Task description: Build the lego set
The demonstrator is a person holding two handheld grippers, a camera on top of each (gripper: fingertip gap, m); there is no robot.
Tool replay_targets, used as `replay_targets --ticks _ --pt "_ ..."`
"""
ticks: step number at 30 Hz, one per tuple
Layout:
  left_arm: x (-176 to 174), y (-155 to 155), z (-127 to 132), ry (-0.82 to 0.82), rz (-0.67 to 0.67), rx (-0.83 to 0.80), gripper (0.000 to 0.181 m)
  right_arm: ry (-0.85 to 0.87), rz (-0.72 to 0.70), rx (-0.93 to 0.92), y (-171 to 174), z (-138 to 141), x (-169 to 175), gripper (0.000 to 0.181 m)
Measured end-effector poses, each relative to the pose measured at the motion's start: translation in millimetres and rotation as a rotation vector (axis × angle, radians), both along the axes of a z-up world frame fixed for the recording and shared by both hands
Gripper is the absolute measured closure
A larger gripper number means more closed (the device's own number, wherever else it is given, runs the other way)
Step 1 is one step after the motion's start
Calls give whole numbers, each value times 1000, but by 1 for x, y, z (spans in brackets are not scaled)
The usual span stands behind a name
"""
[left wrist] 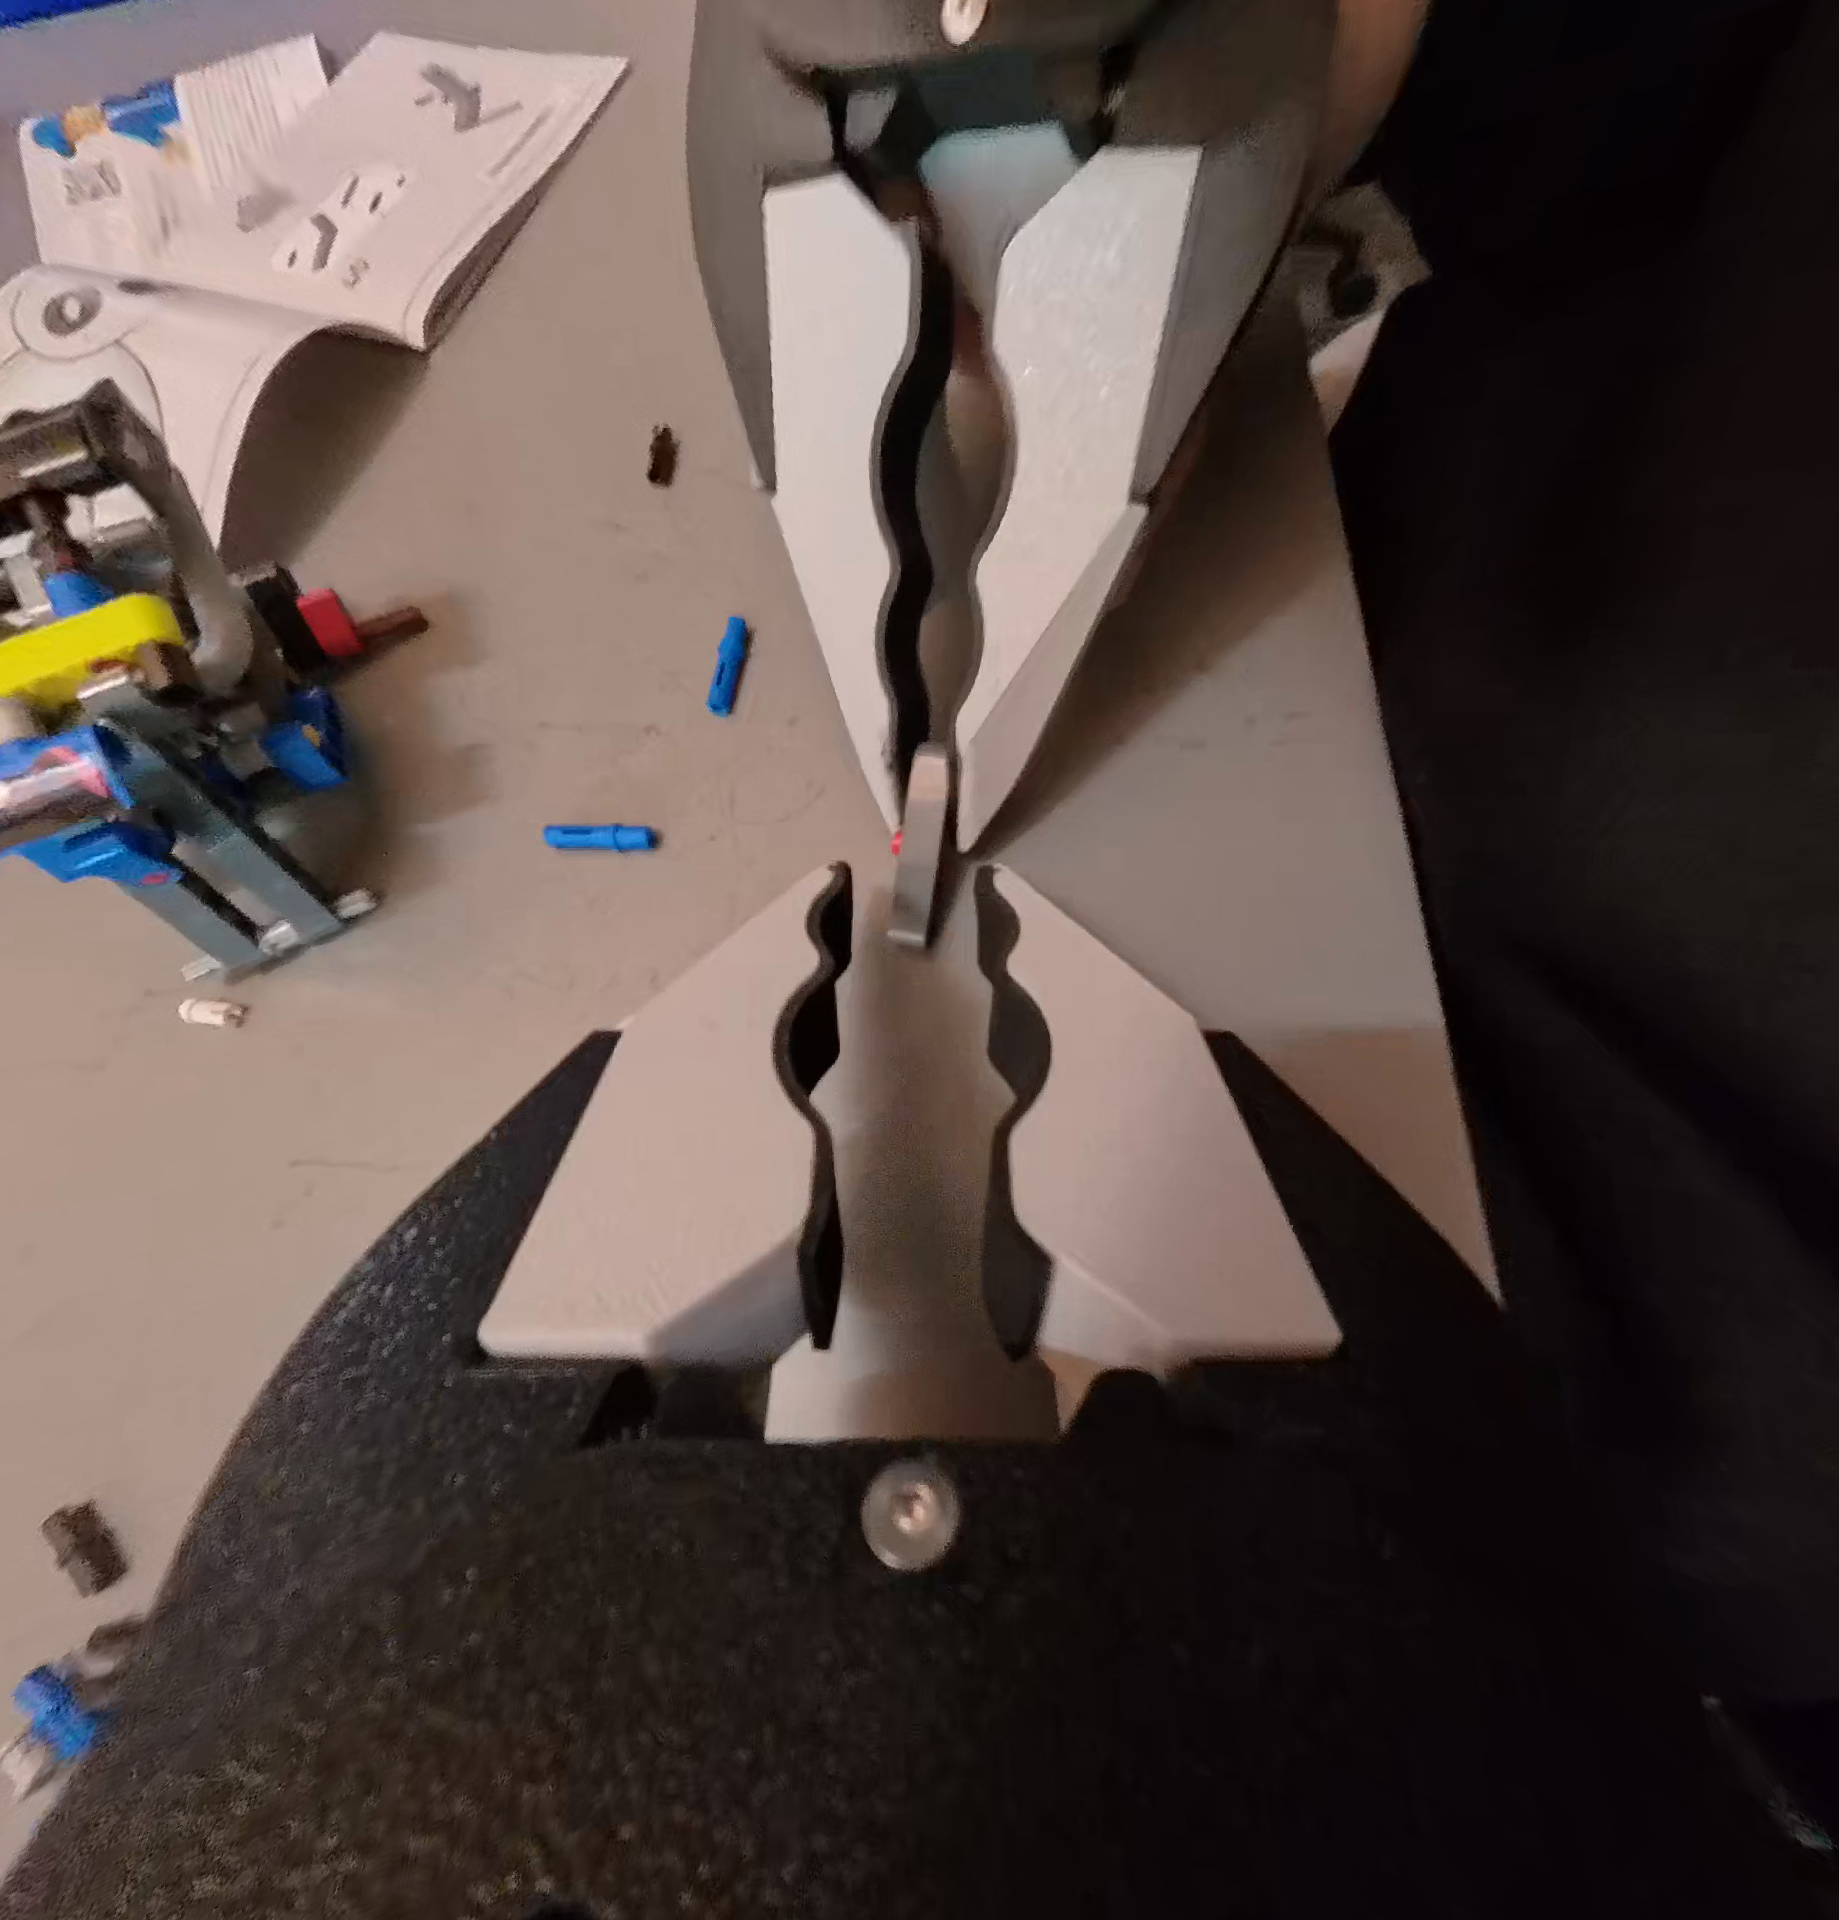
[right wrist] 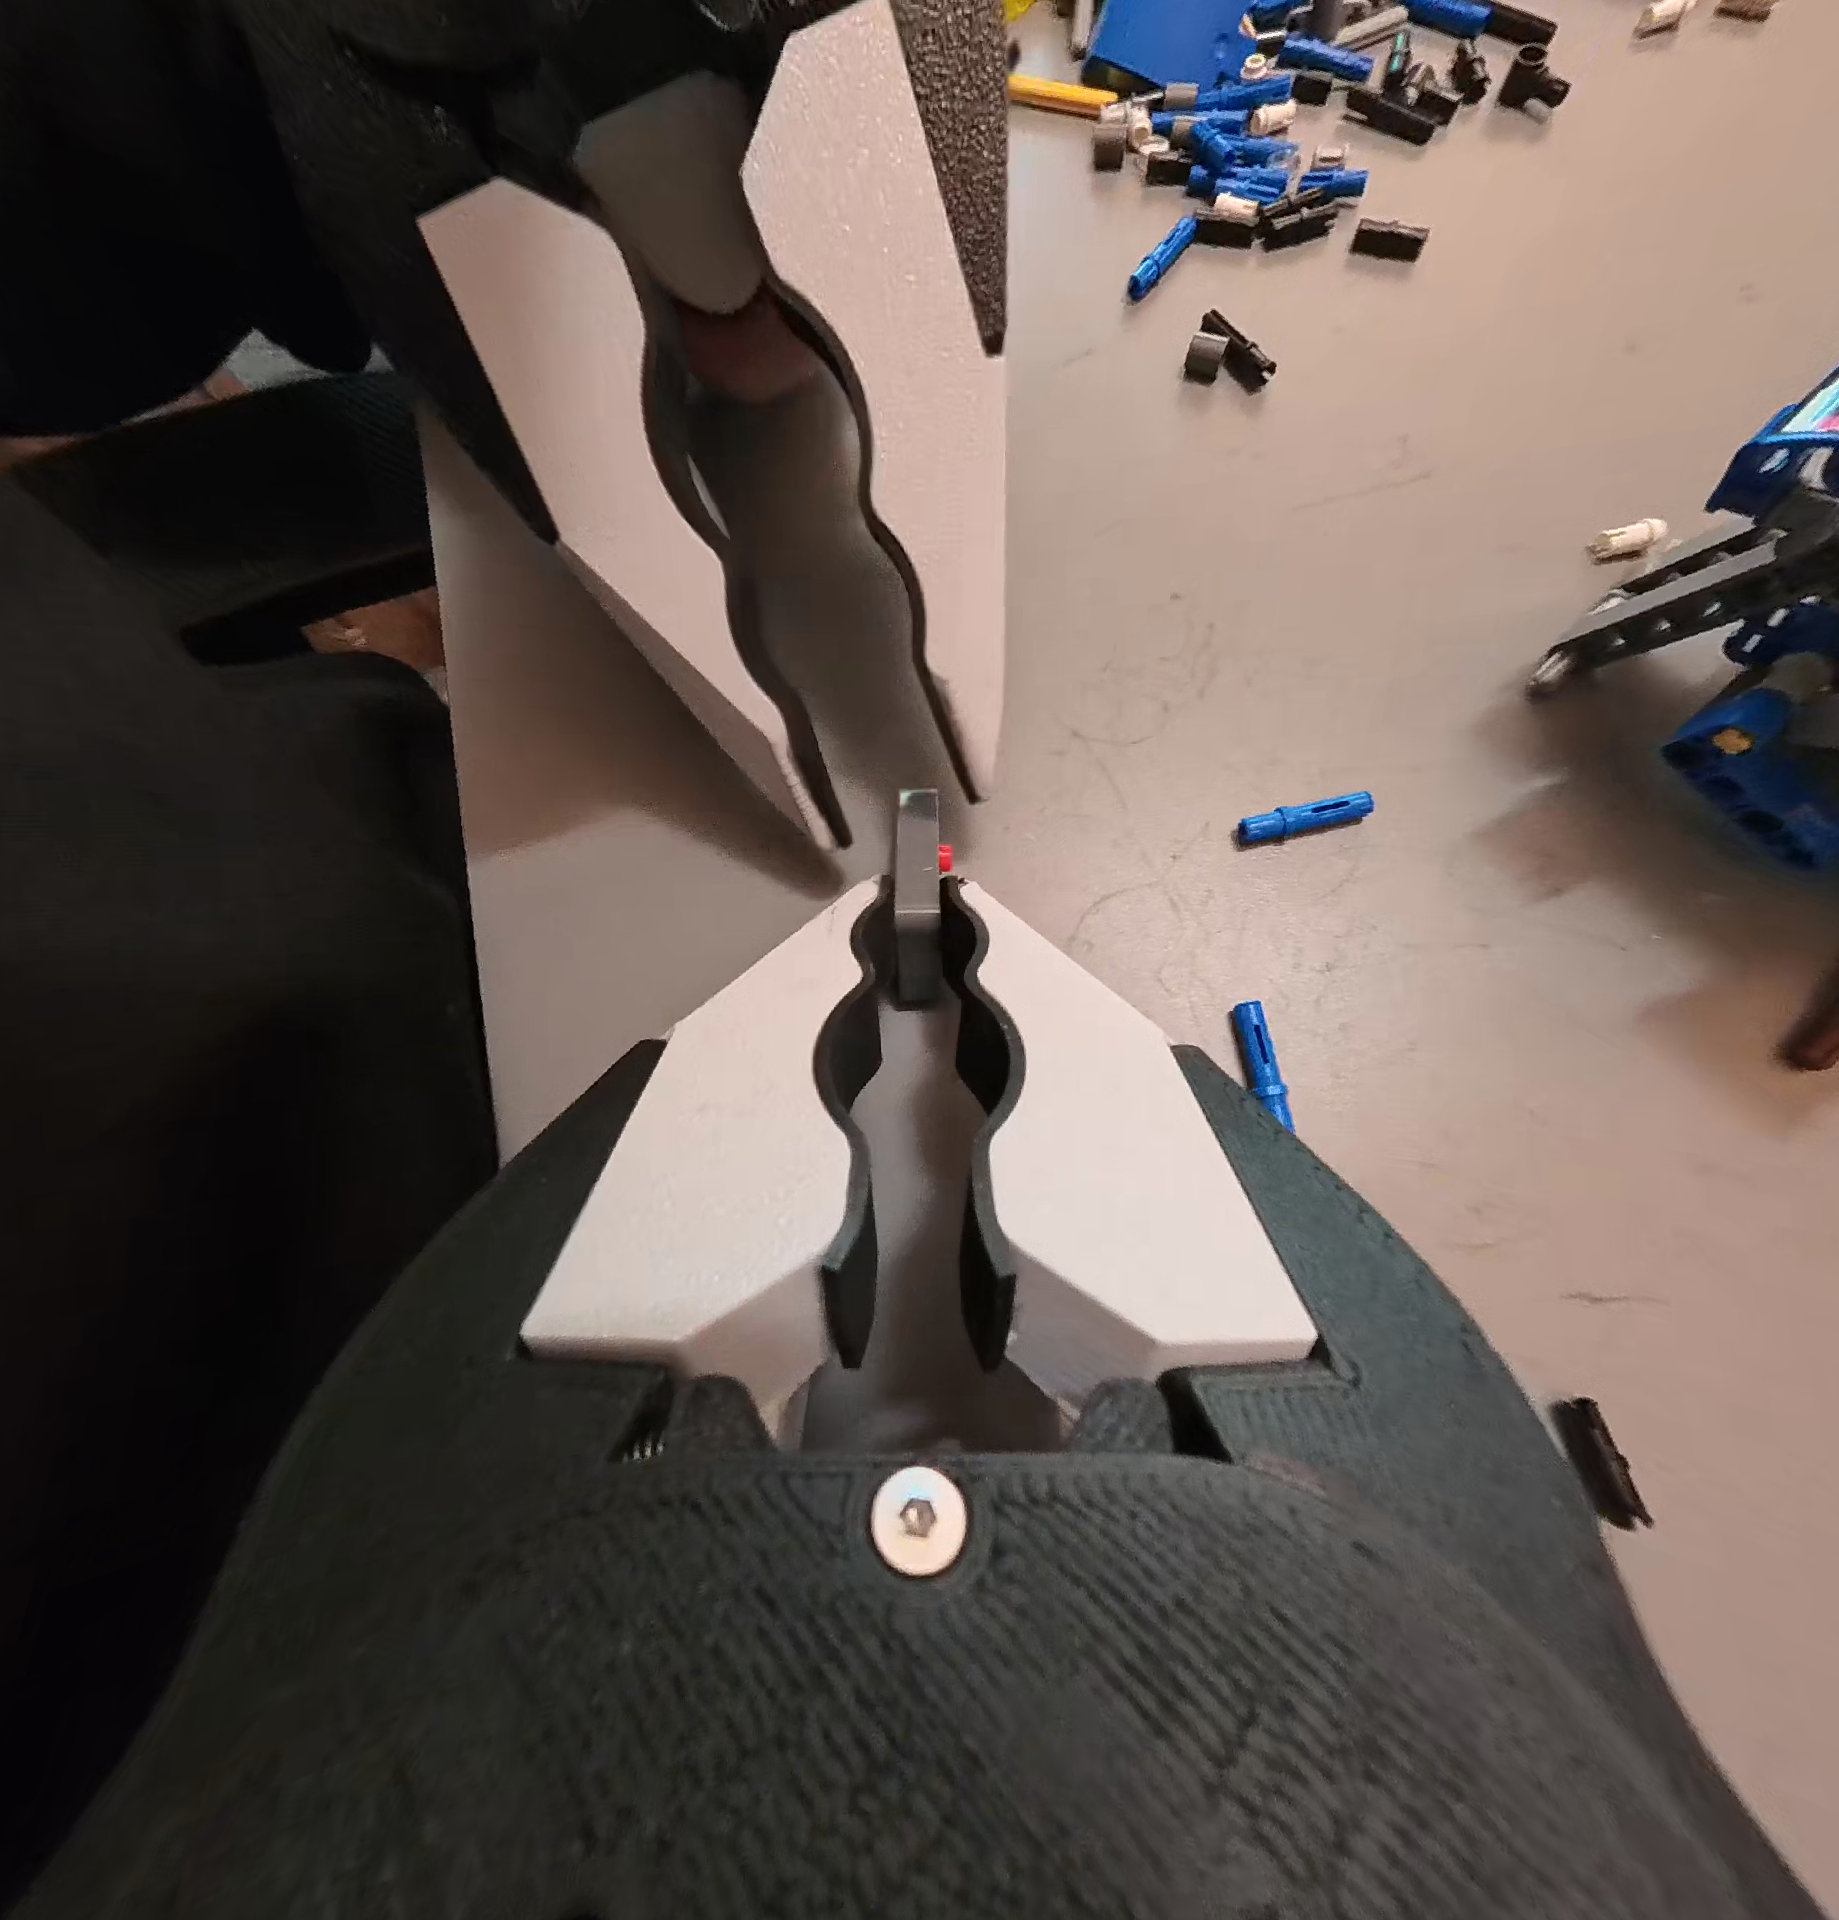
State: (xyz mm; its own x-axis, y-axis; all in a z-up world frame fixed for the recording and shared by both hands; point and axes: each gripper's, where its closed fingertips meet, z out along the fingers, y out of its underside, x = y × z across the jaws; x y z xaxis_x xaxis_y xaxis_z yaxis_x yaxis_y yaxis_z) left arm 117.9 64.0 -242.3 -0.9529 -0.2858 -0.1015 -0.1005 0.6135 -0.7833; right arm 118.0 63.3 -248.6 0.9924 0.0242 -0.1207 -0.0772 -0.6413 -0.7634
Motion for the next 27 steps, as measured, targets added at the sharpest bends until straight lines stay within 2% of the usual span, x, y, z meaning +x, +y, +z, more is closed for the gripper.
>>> replay_targets --ticks 1,8,14,17,20,27 --pt "0 -1 -1 6 0 2 161 22 8 0 0 0 -1 174" --pt "4 -3 -3 -9 16 22 169 90 6 0 1 0 -2 174" --pt "9 -3 0 -43 50 16 161 119 6 -1 1 0 -2 174" --pt "14 0 1 -102 90 30 151 119 6 -3 1 0 -2 174" --pt "14 0 2 -175 103 50 149 115 7 -5 1 0 -2 174" --pt "8 -4 1 -222 51 68 165 92 2 -6 1 -1 -4 174"
